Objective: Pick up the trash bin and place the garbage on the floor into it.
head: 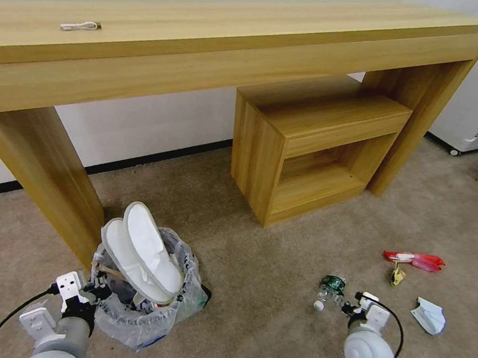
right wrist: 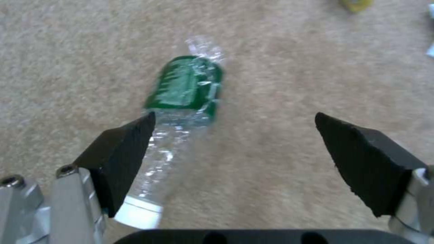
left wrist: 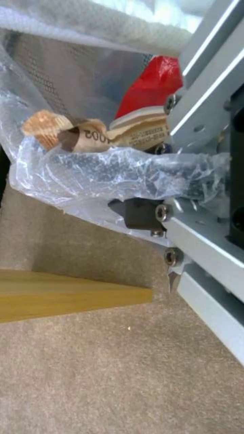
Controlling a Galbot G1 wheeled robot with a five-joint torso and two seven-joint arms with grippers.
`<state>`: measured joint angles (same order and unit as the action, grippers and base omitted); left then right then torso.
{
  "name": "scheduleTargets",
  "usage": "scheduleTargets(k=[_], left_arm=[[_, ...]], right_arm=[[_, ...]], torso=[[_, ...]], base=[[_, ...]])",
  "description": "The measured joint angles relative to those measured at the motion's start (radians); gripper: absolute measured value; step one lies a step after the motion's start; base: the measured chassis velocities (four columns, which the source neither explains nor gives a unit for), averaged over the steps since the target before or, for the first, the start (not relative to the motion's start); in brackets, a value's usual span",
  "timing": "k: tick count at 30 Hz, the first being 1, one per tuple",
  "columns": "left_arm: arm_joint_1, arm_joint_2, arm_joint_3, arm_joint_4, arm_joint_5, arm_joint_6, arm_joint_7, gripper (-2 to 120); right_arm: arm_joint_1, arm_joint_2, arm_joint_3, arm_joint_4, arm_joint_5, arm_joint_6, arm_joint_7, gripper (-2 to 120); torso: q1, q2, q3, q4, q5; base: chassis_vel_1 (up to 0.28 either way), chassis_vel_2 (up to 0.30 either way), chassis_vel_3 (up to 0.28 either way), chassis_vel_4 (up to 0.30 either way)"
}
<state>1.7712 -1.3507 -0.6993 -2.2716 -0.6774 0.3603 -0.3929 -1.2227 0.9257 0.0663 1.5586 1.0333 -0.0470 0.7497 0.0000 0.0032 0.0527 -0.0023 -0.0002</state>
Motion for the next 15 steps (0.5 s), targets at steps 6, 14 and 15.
scheduleTargets(k=[6,14,15], left_arm=[[0.011,-0.003,-0.006,-0.014,-0.003,-0.002,-0.001,1],[0.017,-0.008,-0.007,-0.022,-0.006,-0.002,-0.002,1],[0.017,-0.008,-0.007,-0.023,-0.006,-0.002,-0.002,1]], right_arm=[[0.078,0.047,-0.066,-0.096,-0.026,0.018,-0.021,84],[0.108,0.092,-0.092,-0.167,-0.05,0.034,-0.04,78],[0.112,0.098,-0.095,-0.177,-0.054,0.04,-0.044,77]], torso=[[0.0,0.0,0.0,0.0001,0.0002],[0.0,0.0,0.0,0.0,-0.0001],[0.0,0.0,0.0,-0.0001,-0.0001]], base=[[0.0,0.0,0.0,0.0],[0.0,0.0,0.0,0.0],[0.0,0.0,0.0,0.0]])
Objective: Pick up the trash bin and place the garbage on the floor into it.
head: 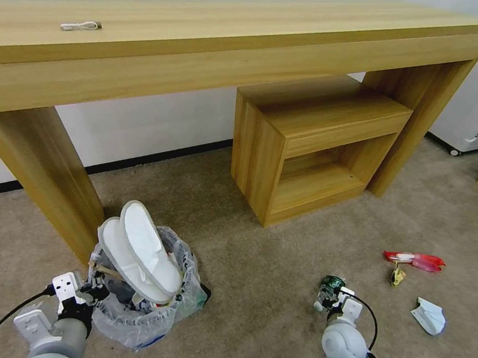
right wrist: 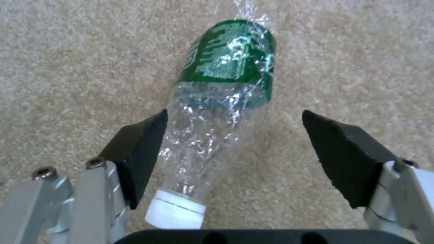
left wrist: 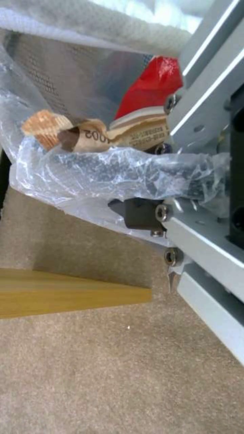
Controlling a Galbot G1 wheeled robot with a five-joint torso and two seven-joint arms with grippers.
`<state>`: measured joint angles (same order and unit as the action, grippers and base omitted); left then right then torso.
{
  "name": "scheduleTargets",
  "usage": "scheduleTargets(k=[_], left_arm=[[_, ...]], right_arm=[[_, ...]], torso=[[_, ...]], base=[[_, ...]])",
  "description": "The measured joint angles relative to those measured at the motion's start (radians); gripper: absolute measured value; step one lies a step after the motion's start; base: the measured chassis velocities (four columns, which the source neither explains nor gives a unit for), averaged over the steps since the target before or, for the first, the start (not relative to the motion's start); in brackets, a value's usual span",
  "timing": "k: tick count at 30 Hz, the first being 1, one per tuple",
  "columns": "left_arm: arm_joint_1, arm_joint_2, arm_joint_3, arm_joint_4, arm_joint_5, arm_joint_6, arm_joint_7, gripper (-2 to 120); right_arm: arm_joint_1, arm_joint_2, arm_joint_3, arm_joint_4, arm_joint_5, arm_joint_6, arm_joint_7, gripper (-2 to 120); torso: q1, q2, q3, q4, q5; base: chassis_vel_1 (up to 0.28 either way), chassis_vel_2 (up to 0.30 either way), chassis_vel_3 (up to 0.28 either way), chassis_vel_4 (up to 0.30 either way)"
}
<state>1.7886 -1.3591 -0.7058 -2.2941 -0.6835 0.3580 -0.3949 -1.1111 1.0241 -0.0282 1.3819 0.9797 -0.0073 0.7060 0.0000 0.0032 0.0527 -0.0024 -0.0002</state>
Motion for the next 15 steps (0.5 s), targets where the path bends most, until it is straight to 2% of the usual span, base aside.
scheduleTargets(k=[8,15], left_arm=[[0.006,-0.006,0.004,-0.006,0.002,-0.001,0.0,1],[0.013,-0.006,0.004,-0.018,0.003,-0.001,0.001,1]], right_arm=[[0.021,0.034,-0.015,-0.06,-0.022,0.023,-0.022,76],[0.035,0.06,-0.024,-0.103,-0.041,0.04,-0.032,68]], torso=[[0.0,0.0,0.0,0.0001,0.0002],[0.0,0.0,0.0,0.0,0.0004]], base=[[0.0,0.0,0.0,0.0],[0.0,0.0,0.0,0.0]])
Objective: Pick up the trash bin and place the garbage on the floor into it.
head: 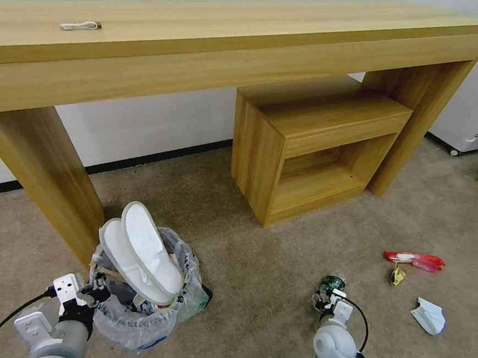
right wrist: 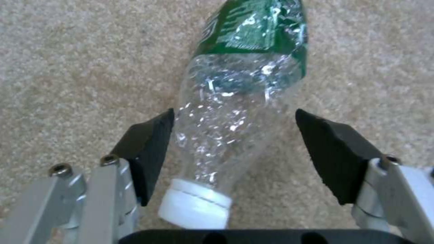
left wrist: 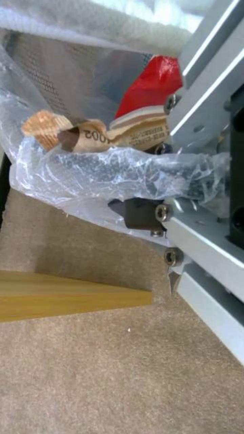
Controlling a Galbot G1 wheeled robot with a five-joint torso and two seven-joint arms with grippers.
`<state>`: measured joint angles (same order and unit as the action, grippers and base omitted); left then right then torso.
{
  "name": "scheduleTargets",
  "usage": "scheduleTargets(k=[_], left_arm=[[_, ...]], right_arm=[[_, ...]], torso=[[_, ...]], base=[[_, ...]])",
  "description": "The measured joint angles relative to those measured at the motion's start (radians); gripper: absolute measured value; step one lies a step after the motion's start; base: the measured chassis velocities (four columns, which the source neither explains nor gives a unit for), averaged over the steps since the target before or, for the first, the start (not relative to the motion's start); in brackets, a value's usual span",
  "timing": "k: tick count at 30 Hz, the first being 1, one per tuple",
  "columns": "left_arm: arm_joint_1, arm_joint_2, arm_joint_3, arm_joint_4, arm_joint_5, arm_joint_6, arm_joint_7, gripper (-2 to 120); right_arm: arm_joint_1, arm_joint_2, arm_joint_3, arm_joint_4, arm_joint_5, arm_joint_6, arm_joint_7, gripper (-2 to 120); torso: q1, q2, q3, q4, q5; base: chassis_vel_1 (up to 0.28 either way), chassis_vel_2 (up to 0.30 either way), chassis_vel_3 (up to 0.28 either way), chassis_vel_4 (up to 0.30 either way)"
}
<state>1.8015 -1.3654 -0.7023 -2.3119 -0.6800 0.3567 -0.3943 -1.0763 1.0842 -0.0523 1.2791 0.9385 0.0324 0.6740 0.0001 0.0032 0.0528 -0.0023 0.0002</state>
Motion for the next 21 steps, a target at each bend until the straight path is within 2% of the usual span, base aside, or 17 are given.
scheduleTargets(k=[3,4,6,10,11,16,21], left_arm=[[0.004,0.0,-0.001,0.0,0.002,-0.001,0.0,1],[0.004,0.0,-0.001,0.0,0.002,-0.001,0.0,1],[0.004,0.0,0.001,-0.003,0.002,-0.002,0.0,1],[0.004,-0.001,0.002,-0.005,0.002,-0.003,0.0,1],[0.005,-0.001,0.003,-0.006,0.002,-0.003,0.001,1],[0.007,-0.001,0.003,-0.009,0.004,-0.004,0.001,1],[0.006,0.0,0.003,-0.01,0.005,-0.004,0.002,1]], right_arm=[[-0.002,0.002,0.0,-0.002,-0.012,0.005,0.0,58],[-0.002,0.002,0.0,-0.002,-0.012,0.005,0.0,58],[-0.006,-0.001,0.0,-0.003,-0.018,0.01,0.0,47],[-0.012,-0.006,0.004,-0.005,-0.024,0.015,0.0,39],[-0.015,-0.008,0.007,-0.007,-0.03,0.021,-0.001,32],[-0.039,-0.031,0.022,0.009,-0.048,0.037,-0.017,21],[-0.071,-0.067,0.038,0.073,-0.057,0.078,-0.053,19]], torso=[[0.0,0.0,0.0,0.0001,-0.0003],[0.0,0.0,0.0,0.0001,-0.0003],[0.0,0.0,0.0,0.0,-0.0002],[0.0,0.0,0.0,0.0,-0.0003],[0.0,0.0,0.0,0.0,-0.0001],[0.0,0.0,0.0,0.0,-0.0001],[0.0,0.0,0.0,0.0,-0.0002]], base=[[0.0,0.0,0.0,0.0],[0.0,0.0,0.0,0.0],[0.0,0.0,0.0,0.0],[0.0,0.0,0.0,0.0],[0.0,0.0,0.0,0.0],[0.0,0.0,0.0,0.0],[0.0,0.0,0.0,0.0]])
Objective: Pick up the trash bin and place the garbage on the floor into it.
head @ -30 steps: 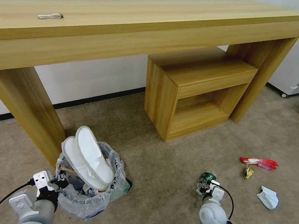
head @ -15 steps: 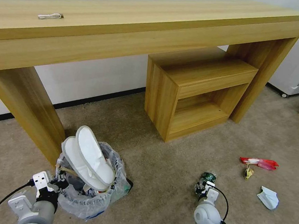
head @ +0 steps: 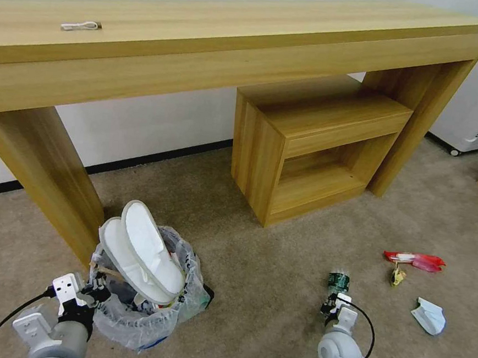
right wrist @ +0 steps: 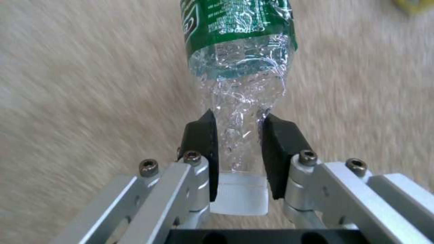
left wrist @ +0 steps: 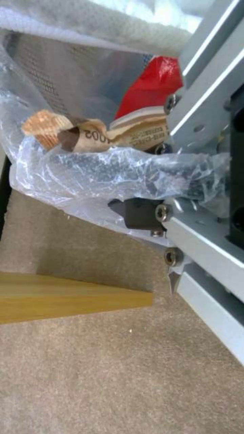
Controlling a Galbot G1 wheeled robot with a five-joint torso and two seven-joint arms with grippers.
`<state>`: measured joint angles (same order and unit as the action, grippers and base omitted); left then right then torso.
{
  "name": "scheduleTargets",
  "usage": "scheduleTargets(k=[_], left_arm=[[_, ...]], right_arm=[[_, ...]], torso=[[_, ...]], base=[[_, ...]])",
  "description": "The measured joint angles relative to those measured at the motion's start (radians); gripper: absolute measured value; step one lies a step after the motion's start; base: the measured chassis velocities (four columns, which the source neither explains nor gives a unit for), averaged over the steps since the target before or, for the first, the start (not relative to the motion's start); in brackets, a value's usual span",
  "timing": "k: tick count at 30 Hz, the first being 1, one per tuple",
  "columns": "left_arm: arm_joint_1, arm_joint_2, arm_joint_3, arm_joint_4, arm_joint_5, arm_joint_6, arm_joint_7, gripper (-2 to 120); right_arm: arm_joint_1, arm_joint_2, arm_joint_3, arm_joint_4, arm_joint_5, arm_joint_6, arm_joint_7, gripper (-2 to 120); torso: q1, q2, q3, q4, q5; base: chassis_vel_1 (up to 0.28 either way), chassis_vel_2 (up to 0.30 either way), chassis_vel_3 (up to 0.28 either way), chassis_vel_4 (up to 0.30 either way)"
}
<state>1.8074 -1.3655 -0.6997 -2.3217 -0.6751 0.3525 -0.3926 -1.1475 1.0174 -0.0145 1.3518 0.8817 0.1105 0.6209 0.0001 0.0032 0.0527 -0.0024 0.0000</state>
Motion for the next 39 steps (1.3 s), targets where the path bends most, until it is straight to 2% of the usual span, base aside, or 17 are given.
scheduleTargets(k=[3,4,7,8,11,12,15,20,23,25,27,28,31,32,36,37,39], left_arm=[[-0.003,-0.001,0.001,0.01,0.005,-0.001,0.0,1],[-0.003,-0.001,0.001,0.01,0.005,-0.001,0.0,1],[-0.009,-0.002,0.002,0.019,0.007,-0.002,0.001,1],[-0.009,-0.002,0.002,0.019,0.007,-0.002,0.001,1],[-0.009,-0.003,0.006,0.023,0.012,-0.002,0.001,1],[-0.009,-0.003,0.006,0.023,0.012,-0.002,0.001,1],[-0.005,-0.003,0.01,0.021,0.016,0.001,0.001,1],[0.002,-0.002,0.016,0.014,0.017,0.007,0.001,1],[-0.003,0.007,0.026,0.012,0.015,0.015,0.001,1],[-0.004,0.007,0.026,0.012,0.015,0.015,0.001,1],[-0.004,0.007,0.026,0.012,0.015,0.017,0.0,1],[-0.004,0.007,0.026,0.012,0.015,0.017,0.0,1],[-0.009,0.009,0.022,0.01,0.011,0.021,-0.001,1],[-0.009,0.009,0.022,0.01,0.011,0.021,-0.001,1],[-0.011,0.005,0.022,0.01,0.011,0.023,-0.003,1],[-0.011,0.005,0.022,0.01,0.011,0.023,-0.003,1],[-0.013,0.001,0.023,0.01,0.011,0.024,-0.003,1]], right_arm=[[-0.044,-0.048,0.021,0.118,-0.007,0.073,-0.067,19],[-0.044,-0.048,0.021,0.118,-0.007,0.073,-0.067,19],[-0.069,-0.085,0.035,0.244,-0.019,0.126,-0.118,19],[-0.069,-0.085,0.035,0.244,-0.019,0.126,-0.118,19],[-0.067,-0.133,0.033,0.393,-0.029,0.157,-0.161,19],[-0.067,-0.133,0.033,0.393,-0.029,0.157,-0.161,19],[-0.017,-0.19,-0.011,0.495,-0.042,0.18,-0.203,19],[0.048,-0.253,-0.06,0.553,-0.043,0.203,-0.262,19],[0.138,-0.322,-0.117,0.614,-0.027,0.241,-0.354,19],[0.174,-0.337,-0.144,0.63,-0.01,0.253,-0.378,19],[0.255,-0.355,-0.21,0.663,0.045,0.281,-0.452,19],[0.255,-0.355,-0.21,0.663,0.045,0.281,-0.452,19],[0.352,-0.366,-0.306,0.692,0.106,0.343,-0.573,19],[0.352,-0.366,-0.306,0.692,0.106,0.343,-0.573,19],[0.474,-0.36,-0.453,0.698,0.143,0.4,-0.664,19],[0.474,-0.36,-0.453,0.698,0.143,0.4,-0.664,19],[0.529,-0.344,-0.537,0.691,0.146,0.416,-0.687,19]], torso=[[0.0,0.0,0.0,-0.0001,0.0],[0.0,0.0,0.0,-0.0001,0.0],[0.0,0.0,0.0,-0.0001,0.0],[0.0,0.0,0.0,-0.0001,0.0],[0.0,0.0,0.0,0.0,-0.0003],[0.0,0.0,0.0,0.0,-0.0003],[0.0,0.0,0.0,0.0,0.0],[0.0,0.0,0.0,0.0002,0.0001],[0.0,0.0,0.0,-0.0002,-0.0003],[0.0,0.0,0.0,-0.0003,-0.0001],[0.0,0.0,0.0,0.0002,-0.0002],[0.0,0.0,0.0,0.0002,-0.0002],[0.0,0.0,0.0,-0.0001,0.0001],[0.0,0.0,0.0,-0.0001,0.0001],[0.0,0.0,0.0,0.0002,-0.0001],[0.0,0.0,0.0,0.0002,-0.0001],[0.0,0.0,0.0,0.0,-0.0002]], base=[[0.0,0.0,0.0,0.0],[0.0,0.0,0.0,0.0],[0.0,0.0,0.0,0.0],[0.0,0.0,0.0,0.0],[0.0,0.0,0.0,0.0],[0.0,0.0,0.0,0.0],[0.0,0.0,0.0,0.0],[0.0,0.0,0.0,0.0],[0.0,0.0,0.0,0.0],[0.0,0.0,0.0,0.0],[0.0,0.0,0.0,0.0],[0.0,0.0,0.0,0.0],[0.0,0.0,0.0,0.0],[0.0,0.0,0.0,0.0],[0.0,0.0,0.0,0.0],[0.0,0.0,0.0,0.0],[0.0,0.0,0.0,0.0]])
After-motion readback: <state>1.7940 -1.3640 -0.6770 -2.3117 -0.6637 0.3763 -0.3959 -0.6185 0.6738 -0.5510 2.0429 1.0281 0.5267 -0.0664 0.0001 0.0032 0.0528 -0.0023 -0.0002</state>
